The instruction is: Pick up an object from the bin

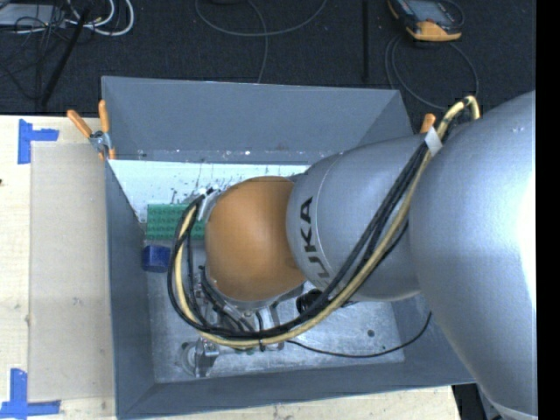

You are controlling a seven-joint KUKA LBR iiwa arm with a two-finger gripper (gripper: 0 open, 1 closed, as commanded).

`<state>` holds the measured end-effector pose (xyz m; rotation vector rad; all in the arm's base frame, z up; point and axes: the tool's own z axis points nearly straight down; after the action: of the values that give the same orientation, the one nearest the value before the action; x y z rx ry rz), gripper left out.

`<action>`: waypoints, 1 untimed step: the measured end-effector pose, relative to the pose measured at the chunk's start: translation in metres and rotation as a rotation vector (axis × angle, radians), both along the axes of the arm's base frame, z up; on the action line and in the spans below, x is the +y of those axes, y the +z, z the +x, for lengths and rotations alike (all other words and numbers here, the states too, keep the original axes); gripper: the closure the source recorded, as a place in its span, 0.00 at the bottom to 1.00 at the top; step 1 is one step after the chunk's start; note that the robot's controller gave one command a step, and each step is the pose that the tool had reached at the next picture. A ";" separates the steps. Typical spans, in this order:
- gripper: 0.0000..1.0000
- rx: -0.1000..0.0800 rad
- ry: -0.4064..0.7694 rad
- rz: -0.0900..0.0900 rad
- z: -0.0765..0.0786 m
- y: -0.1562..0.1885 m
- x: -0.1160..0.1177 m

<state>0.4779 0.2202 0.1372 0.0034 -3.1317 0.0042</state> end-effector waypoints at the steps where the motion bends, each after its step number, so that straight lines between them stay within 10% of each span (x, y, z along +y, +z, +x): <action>1: 0.00 -0.011 0.047 0.005 0.011 -0.043 -0.040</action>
Offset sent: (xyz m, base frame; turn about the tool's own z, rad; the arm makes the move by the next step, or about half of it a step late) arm 0.0148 -0.0619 -0.0671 -0.0561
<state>0.4889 0.1797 0.0944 0.0768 -3.1420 -0.0027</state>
